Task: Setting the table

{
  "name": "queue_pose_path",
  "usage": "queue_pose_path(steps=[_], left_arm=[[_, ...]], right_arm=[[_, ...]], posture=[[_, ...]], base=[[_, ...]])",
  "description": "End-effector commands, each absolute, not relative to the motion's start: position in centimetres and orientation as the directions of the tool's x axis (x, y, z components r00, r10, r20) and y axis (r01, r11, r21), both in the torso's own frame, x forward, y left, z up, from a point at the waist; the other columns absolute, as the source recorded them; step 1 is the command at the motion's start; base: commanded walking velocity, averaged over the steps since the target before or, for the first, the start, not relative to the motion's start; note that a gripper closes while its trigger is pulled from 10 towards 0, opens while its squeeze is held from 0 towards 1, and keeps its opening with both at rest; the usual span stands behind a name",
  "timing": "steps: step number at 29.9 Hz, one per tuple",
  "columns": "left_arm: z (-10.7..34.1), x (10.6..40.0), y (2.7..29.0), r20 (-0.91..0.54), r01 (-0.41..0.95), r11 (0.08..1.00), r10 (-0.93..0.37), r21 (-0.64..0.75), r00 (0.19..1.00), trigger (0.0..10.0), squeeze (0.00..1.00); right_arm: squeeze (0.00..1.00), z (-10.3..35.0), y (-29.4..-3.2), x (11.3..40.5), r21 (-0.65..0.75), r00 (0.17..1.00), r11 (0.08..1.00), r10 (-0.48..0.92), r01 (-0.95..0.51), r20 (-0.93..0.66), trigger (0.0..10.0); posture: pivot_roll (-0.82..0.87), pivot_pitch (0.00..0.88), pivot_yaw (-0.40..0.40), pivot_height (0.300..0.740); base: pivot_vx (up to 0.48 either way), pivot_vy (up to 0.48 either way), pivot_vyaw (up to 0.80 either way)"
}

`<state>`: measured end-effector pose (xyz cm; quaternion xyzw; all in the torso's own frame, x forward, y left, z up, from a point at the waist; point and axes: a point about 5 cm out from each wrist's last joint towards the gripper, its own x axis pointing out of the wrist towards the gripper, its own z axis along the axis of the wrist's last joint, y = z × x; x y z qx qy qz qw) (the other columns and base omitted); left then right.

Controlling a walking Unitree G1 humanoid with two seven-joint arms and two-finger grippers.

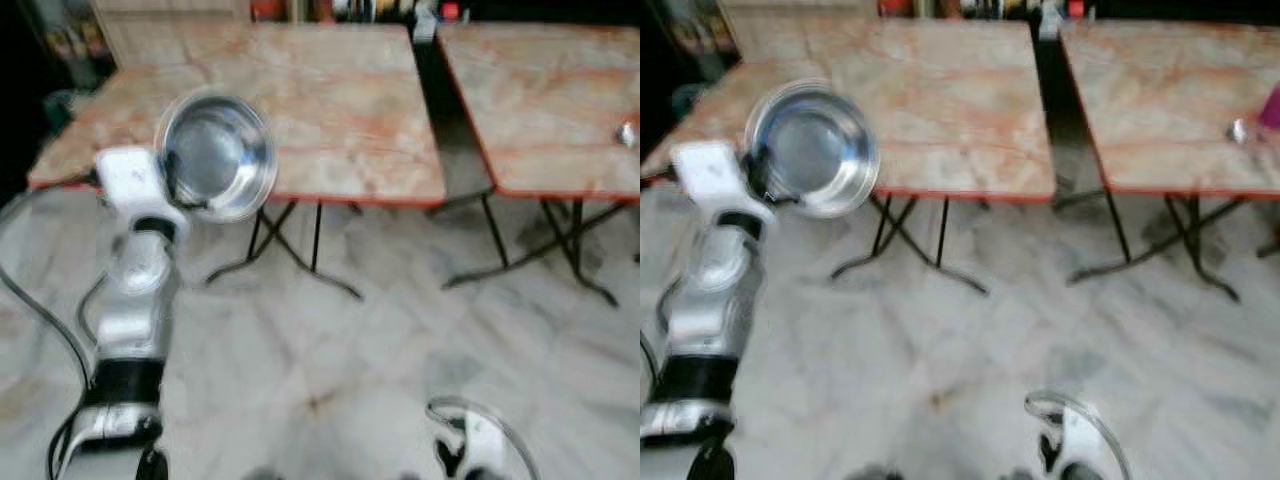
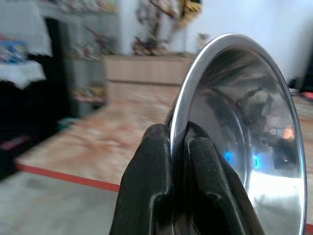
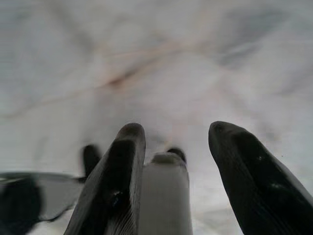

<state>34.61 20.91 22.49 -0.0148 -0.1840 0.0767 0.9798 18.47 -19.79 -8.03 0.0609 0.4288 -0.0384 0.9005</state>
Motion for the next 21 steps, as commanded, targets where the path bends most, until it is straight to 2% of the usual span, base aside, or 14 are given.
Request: queue_pose_path(steps=[1,4,7,18,21], left_arm=[[23.2,34.65,20.01,0.386,-0.12,0.991,0.132,-0.056,0.913,10.0,0.0],[23.24,34.67,20.01,0.387,-0.12,0.991,0.131,-0.054,0.913,10.0,0.0],[23.42,34.9,20.11,0.376,-0.121,0.992,0.122,-0.025,0.919,10.0,0.0],[23.81,34.88,19.47,0.384,-0.089,0.993,0.111,-0.074,0.917,10.0,0.0],[23.83,35.0,19.62,0.372,-0.104,0.994,0.114,-0.047,0.921,10.0,0.0]], right_arm=[[0.0,-8.17,-20.83,17.84,0.057,0.616,0.988,-0.046,0.145,-0.787,10.0],[0.0,-8.17,-20.84,17.84,0.057,0.616,0.988,-0.045,0.146,-0.786,10.0],[0.0,-8.14,-20.81,17.92,0.059,0.618,0.987,-0.045,0.146,-0.785,10.0],[0.0,-8.09,-20.75,18.04,0.065,0.62,0.986,-0.043,0.151,-0.784,10.0],[0.0,-8.1,-20.73,18.04,0.066,0.619,0.986,-0.044,0.153,-0.784,10.0]], posture=[[0.04,0.087,0.026,0.74],[0.04,0.087,0.026,0.74],[0.04,0.099,0.027,0.74],[0.05,0.109,0.027,0.74],[0.05,0.109,0.028,0.74]], base=[[0.0,0.48,0.0],[0.0,0.48,0.0],[0.0,0.0,0.0],[0.0,0.0,0.0],[0.301,0.0,0.0]])
